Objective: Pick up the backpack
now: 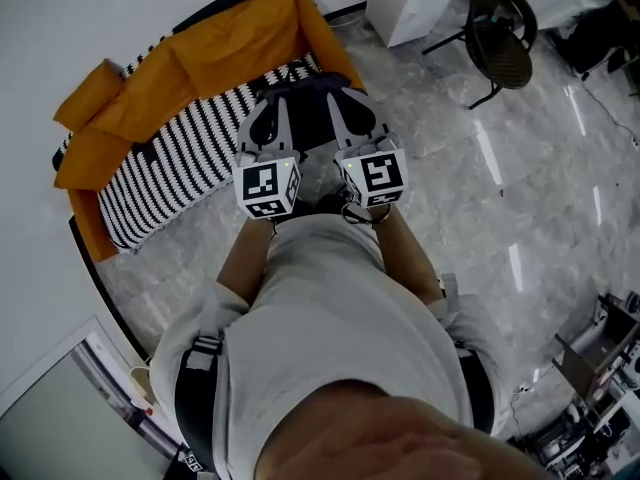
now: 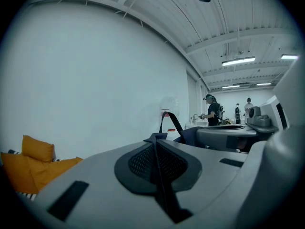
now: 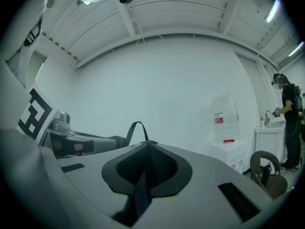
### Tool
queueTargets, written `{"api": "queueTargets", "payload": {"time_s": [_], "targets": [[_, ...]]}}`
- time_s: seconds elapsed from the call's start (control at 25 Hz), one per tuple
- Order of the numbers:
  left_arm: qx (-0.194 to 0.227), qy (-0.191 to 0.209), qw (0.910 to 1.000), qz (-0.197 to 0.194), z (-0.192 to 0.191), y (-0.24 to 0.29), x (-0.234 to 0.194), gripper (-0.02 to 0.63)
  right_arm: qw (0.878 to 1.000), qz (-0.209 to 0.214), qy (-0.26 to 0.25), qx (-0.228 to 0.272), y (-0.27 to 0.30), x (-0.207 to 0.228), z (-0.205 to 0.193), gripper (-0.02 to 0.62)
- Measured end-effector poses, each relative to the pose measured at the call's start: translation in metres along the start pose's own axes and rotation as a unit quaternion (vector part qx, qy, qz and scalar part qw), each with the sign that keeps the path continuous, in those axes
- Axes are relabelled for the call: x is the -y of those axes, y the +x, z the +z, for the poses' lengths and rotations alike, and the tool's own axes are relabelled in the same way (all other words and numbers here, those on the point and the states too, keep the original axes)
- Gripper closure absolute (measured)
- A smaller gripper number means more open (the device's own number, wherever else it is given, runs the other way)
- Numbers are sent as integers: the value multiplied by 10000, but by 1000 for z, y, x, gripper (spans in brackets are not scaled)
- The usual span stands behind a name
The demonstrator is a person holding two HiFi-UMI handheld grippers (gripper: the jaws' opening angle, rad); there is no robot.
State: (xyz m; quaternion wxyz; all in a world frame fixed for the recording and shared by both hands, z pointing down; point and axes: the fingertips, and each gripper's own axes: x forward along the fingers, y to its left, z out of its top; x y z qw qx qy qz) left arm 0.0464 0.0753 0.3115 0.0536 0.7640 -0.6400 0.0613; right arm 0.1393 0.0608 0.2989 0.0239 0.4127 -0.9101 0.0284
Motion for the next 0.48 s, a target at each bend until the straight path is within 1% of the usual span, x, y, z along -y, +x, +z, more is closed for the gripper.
{"api": "queueTargets", "payload": {"time_s": [0.16, 0.28, 0.48], "targets": [[37, 61, 10000, -6, 5, 3, 2, 592, 10000, 15, -25, 94, 0, 2, 5, 545], [18, 48, 10000, -11, 2, 0, -7, 592, 10000, 40, -55, 66, 4, -7, 2, 545], [54, 153, 9998, 63, 5, -7, -17, 592, 9998, 144, -89, 48, 10, -18, 2, 545]]}}
